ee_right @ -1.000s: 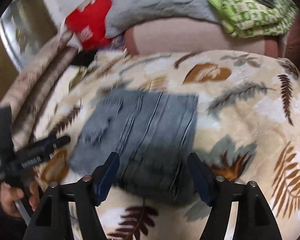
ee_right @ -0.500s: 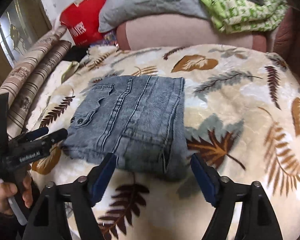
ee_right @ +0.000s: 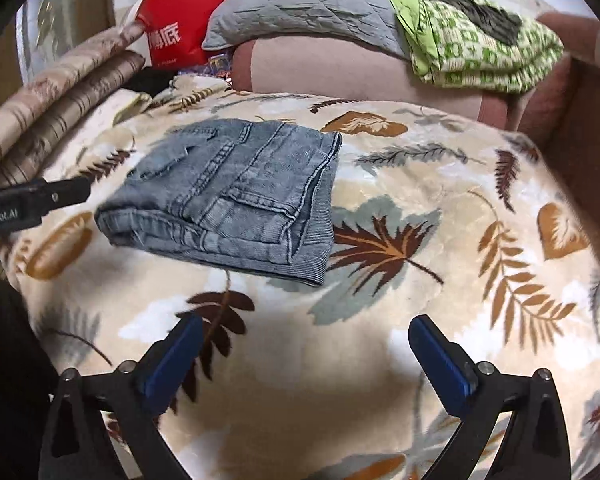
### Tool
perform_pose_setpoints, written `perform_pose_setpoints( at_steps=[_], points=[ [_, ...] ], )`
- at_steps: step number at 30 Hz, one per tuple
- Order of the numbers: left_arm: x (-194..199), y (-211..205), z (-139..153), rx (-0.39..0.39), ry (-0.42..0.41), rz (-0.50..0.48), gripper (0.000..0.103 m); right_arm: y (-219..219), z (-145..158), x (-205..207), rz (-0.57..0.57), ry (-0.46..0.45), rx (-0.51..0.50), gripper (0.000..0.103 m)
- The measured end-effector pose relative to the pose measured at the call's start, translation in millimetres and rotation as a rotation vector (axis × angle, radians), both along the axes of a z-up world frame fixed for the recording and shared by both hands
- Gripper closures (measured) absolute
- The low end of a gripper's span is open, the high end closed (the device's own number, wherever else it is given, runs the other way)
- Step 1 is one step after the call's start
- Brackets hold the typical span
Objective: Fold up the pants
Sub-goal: 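Release the folded jeans and withdraw both grippers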
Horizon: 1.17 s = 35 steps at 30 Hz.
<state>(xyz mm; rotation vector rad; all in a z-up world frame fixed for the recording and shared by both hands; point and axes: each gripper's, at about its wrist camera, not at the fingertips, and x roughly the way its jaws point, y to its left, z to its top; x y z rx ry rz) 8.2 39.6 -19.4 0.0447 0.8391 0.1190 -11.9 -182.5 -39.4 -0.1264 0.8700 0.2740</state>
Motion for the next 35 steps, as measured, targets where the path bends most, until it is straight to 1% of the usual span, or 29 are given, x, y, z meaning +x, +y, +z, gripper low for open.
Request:
perform_pose_setpoints(
  at_steps=[2,5,8,11,13,21,25,29,32,35],
  points=[
    [-2,-6,0,0.004,-0.003,-0.018,0.011,1,-3,-1,0.008,0.001,-0.021,0.0],
    [-6,-8,4,-0.042,-0.012,-0.028,0.011,0,-2,-3,0.009,-0.003,-0.038,0.0],
    [-9,-10,9,-0.047,-0.028,-0.029,0.011,-8,8,0,-0.026,-0.014,-0.018,0.0],
    [-8,-10,11,-0.045,-0.018,-0.034,0.011,-16,21,5,-0.075,-0.026,0.007,0.0],
    [-8,-9,12,-0.039,-0.017,-0.027,0.011,-17,29,9,-0.082,-0.026,0.007,0.0],
    [-8,1,18,-0.063,-0.039,-0.024,0.011,17,44,27,-0.028,-0.007,-0.091,0.0],
    [-4,10,19,-0.12,-0.047,-0.042,0.011,30,50,31,-0.006,-0.012,-0.123,0.0],
    [0,11,21,-0.116,-0.053,-0.043,0.011,40,54,35,0.01,-0.017,-0.143,0.0],
    [2,12,24,-0.133,-0.073,-0.066,0.0,45,55,38,0.018,-0.015,-0.155,0.0],
    [7,10,26,-0.122,-0.08,-0.082,0.0,47,55,41,0.02,-0.012,-0.158,0.0]
  ],
)
